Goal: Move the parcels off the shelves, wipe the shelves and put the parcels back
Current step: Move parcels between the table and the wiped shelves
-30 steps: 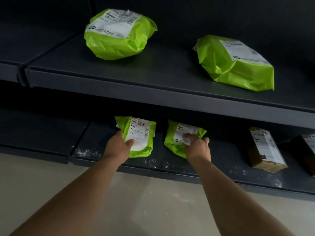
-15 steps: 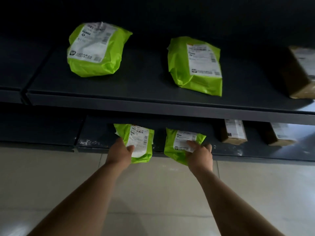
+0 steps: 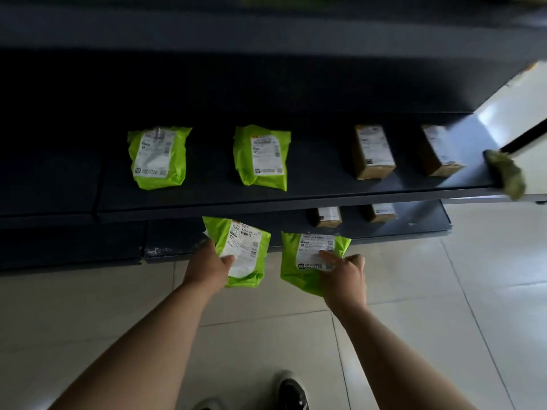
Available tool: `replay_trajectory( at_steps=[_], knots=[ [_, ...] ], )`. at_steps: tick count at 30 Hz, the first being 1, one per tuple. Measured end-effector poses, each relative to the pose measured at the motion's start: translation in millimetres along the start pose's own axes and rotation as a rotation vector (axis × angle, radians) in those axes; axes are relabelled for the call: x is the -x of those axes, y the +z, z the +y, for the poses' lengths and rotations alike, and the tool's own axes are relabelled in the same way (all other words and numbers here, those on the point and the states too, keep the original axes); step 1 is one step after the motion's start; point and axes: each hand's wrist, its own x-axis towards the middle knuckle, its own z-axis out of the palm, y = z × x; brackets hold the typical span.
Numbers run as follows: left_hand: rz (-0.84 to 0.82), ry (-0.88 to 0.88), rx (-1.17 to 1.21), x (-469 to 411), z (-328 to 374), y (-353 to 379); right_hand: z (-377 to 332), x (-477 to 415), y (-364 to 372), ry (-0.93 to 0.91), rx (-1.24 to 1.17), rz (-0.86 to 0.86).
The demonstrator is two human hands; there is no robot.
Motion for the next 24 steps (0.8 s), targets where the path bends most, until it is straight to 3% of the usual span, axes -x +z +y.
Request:
replay_trajectory(
  at_steps=[12,24],
  knots=[
    [0.01,0.326,0.019,125.4,170.0,-120.5,-15.5,97.2,-218.3,0.136,-0.232,0.273],
    [-0.07,0.597,0.033,256.8,348.9,-90.2,71.8,148.7,-409.5,0.279,-0.323,0.49]
  ],
)
